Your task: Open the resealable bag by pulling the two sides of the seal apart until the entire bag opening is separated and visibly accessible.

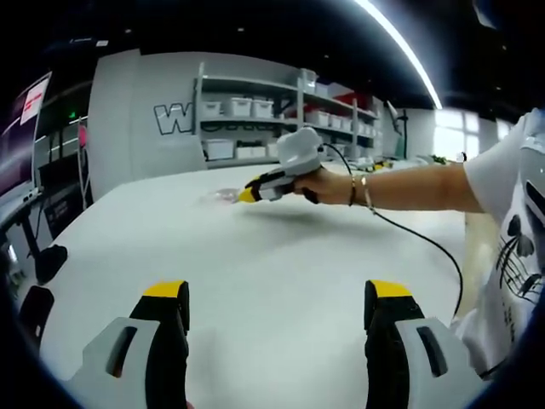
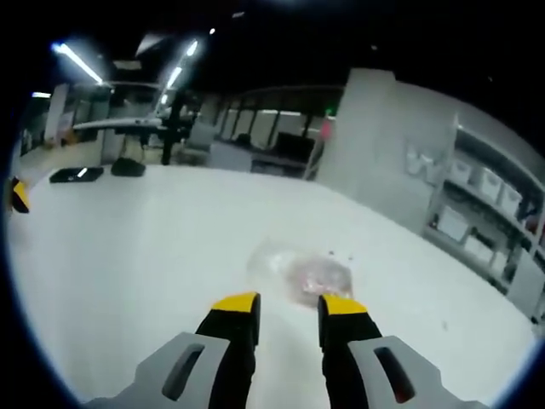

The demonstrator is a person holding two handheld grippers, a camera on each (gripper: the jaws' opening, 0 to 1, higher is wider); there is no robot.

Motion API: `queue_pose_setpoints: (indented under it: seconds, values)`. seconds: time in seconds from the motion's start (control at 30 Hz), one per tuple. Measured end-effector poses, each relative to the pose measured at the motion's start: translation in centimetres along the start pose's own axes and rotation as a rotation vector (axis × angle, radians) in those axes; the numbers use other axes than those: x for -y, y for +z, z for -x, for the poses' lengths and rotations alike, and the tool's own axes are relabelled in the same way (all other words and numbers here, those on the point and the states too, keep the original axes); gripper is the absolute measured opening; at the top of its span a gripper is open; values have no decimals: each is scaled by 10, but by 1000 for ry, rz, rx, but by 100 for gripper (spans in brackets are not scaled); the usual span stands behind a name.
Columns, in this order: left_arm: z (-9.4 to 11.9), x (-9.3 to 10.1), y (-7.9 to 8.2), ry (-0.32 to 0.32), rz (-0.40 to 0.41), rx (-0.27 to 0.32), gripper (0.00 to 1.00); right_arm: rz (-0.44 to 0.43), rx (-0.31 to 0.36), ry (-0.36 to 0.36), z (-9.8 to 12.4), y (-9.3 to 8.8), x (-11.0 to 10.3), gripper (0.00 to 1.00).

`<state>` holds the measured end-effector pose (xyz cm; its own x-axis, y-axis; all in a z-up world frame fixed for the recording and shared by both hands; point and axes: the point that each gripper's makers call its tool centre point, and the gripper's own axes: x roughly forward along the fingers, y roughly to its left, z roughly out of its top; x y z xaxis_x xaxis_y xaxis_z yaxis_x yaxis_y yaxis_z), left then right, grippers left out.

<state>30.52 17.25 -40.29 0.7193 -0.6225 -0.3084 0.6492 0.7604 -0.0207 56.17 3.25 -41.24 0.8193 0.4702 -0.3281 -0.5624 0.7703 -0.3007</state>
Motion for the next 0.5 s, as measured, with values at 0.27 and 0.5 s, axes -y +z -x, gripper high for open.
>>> queue_pose_setpoints:
  seconds: [0.27,0.5]
  values:
    - [-2,0,-1,0,3,-7,83,35,7,6,-3,2,-3,22]
    - [-2,-2,-1,5,5,-7,83,157,13,7,-7,5,-7,21]
